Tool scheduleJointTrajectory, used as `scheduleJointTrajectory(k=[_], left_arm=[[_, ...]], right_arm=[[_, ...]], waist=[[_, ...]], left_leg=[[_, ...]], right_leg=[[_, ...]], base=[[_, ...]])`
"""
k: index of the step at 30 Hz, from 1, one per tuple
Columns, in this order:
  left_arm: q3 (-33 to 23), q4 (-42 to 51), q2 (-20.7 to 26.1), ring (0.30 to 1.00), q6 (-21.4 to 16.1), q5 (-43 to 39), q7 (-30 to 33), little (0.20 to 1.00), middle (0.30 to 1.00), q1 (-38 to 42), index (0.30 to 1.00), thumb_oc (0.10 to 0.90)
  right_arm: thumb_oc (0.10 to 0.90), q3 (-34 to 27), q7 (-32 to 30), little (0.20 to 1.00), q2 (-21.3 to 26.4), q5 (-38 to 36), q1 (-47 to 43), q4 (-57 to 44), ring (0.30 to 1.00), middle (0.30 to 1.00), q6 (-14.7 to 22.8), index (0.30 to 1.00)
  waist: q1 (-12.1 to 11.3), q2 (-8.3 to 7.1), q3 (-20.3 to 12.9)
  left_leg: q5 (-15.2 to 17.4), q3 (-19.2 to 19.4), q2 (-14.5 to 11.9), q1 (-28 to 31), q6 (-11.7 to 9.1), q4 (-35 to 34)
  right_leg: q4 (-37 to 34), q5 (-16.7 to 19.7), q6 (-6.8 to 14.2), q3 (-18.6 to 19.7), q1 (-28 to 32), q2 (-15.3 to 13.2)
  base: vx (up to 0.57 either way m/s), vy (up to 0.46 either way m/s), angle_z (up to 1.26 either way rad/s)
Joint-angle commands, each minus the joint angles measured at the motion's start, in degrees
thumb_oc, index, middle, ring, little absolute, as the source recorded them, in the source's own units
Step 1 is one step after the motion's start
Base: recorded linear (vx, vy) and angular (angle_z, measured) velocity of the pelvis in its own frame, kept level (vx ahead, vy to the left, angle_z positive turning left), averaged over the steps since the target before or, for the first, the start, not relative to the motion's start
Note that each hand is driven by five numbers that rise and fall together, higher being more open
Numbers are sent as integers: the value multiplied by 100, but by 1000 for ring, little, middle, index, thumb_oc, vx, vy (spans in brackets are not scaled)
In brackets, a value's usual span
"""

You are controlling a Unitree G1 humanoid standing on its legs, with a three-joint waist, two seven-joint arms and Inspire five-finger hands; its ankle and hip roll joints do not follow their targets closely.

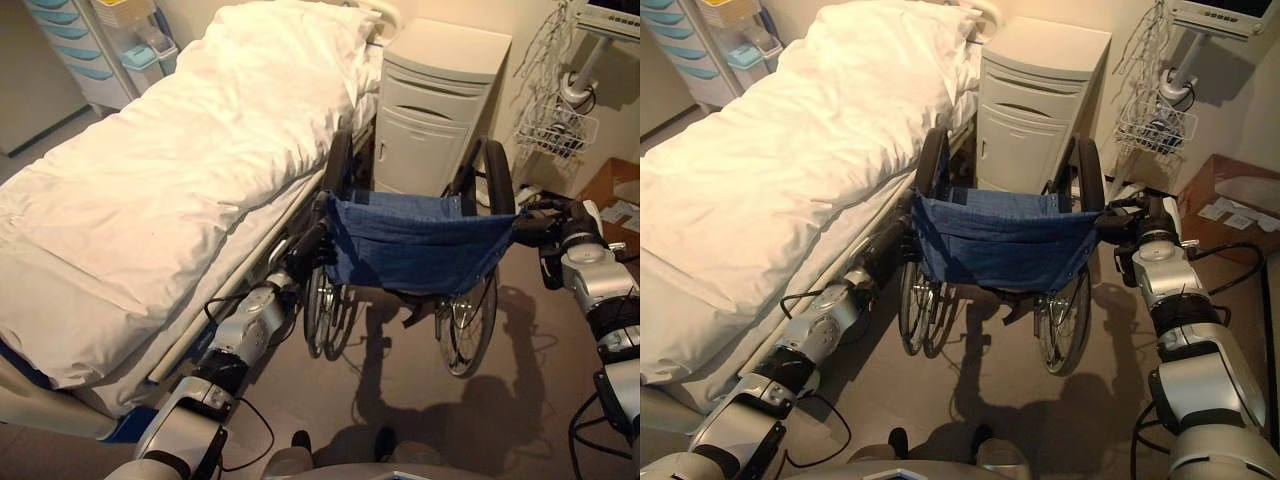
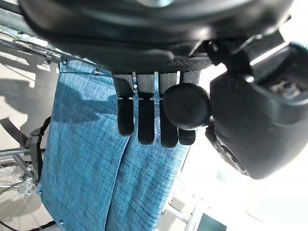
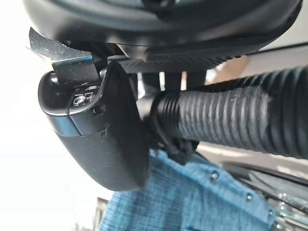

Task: Push the wheelchair next to the bed

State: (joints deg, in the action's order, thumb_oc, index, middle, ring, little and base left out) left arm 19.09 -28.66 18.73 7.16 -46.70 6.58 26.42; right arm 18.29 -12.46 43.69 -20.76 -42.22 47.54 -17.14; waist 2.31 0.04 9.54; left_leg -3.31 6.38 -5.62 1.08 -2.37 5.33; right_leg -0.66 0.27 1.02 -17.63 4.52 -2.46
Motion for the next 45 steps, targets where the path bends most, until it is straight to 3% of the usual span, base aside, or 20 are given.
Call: scheduleJointTrajectory(k=[1,5,6,7,11,12,13,19,26,28,29,34,38,39,42,45], left_arm=[[-394,-256,641,300,-618,220,205,300,300,814,300,400],[-374,-625,724,300,-644,240,37,300,300,1090,300,400],[-336,-694,752,300,-669,202,12,300,300,1155,300,400],[-311,-717,752,300,-699,189,12,300,300,1168,300,400],[-274,-687,752,314,-727,318,133,314,314,1226,314,409],[-257,-727,773,526,-708,363,163,526,526,1291,526,551],[-258,-741,816,900,-683,426,192,900,900,1315,900,800],[-409,-699,1151,900,-820,927,425,900,900,1174,900,800],[-973,-433,1684,900,-1090,2192,1427,900,900,532,900,800],[-1182,-329,1845,900,-1230,2391,1712,900,900,297,900,800],[-1472,-222,1954,900,-1442,2570,2031,900,900,-61,900,800],[-2030,-90,1841,900,-1922,2915,2467,900,900,-781,900,800],[-2580,-257,1506,900,-2090,2802,1997,900,900,-1547,900,800],[-2661,-491,1354,900,-2143,2810,1663,900,900,-1860,900,800],[-2556,-999,1136,900,-2240,2892,1200,900,900,-2192,900,800],[-2388,-1252,946,900,-2161,2922,1040,900,900,-2382,900,800]], right_arm=[[400,317,229,300,-886,-556,-188,-996,300,300,420,300],[400,413,153,300,-944,-486,-274,-1040,300,300,359,300],[582,455,116,573,-952,-475,-277,-1076,573,573,332,573],[800,475,84,900,-960,-494,-260,-1112,900,900,314,900],[800,472,-78,900,-925,-588,-64,-1350,900,900,369,900],[800,444,-69,900,-915,-611,-72,-1348,900,900,378,900],[800,426,-68,900,-891,-639,-56,-1358,900,900,401,900],[800,101,-177,900,-746,-641,358,-1782,900,900,678,900],[800,-761,-384,900,-375,-545,1144,-2362,900,900,989,900],[800,-1012,-483,900,-234,-437,1365,-2522,900,900,1127,900],[800,-1343,-645,900,-110,-323,1624,-2678,900,900,1388,900],[800,-2010,-846,900,26,-249,2083,-3027,900,900,1744,900],[800,-2728,-1034,900,-68,-794,2574,-3251,900,900,2156,900],[800,-3089,-1150,900,-188,-1169,2798,-3265,900,900,2413,900],[800,-3545,-1407,900,-462,-1609,3123,-3064,900,900,2819,900],[800,-3723,-1651,900,-664,-1529,3385,-2836,900,900,3007,900]], waist=[[-149,-325,-324],[-131,-207,-347],[-147,-184,-342],[-159,-186,-334],[-97,-116,-401],[-71,-101,-428],[-62,-91,-464],[-12,-28,-554],[14,-47,-566],[5,-63,-570],[-15,-86,-577],[-53,-126,-601],[-92,-148,-628],[-79,-140,-627],[-69,-101,-641],[-55,-69,-631]], left_leg=[[874,218,394,-21,-64,1384],[682,353,393,30,-101,384],[566,324,413,-53,-133,238],[546,277,424,-132,-144,262],[541,93,572,129,-61,-152],[524,129,576,215,-60,-272],[504,128,596,278,-59,-398],[377,214,620,454,-32,-876],[425,316,631,526,34,-967],[443,324,640,544,51,-972],[463,319,654,557,72,-983],[514,304,674,576,107,-992],[552,330,675,599,121,-992],[571,347,671,604,131,-994],[598,366,672,607,146,-997],[615,385,675,613,172,-994]], right_leg=[[486,-170,267,665,-150,-222],[363,-247,299,613,53,-102],[317,-267,300,616,113,-79],[322,-280,298,632,127,-85],[205,-239,320,668,107,-49],[137,-212,332,659,124,-29],[82,-187,346,652,132,-19],[-34,-142,391,639,128,27],[-39,-168,427,624,128,2],[-49,-169,433,622,139,1],[-72,-165,436,630,152,9],[-96,-169,448,633,159,9],[-88,-191,452,631,168,11],[-77,-208,453,633,162,13],[-50,-223,463,657,128,22],[-31,-229,467,686,107,24]], base=[[51,-52,0],[103,36,-5],[53,28,-4],[75,49,3],[74,67,0],[84,56,-12],[90,58,0],[51,60,-11],[20,34,0],[20,8,3],[31,9,6],[23,2,4],[12,-7,3],[15,-9,10],[6,-1,9],[0,0,0]])
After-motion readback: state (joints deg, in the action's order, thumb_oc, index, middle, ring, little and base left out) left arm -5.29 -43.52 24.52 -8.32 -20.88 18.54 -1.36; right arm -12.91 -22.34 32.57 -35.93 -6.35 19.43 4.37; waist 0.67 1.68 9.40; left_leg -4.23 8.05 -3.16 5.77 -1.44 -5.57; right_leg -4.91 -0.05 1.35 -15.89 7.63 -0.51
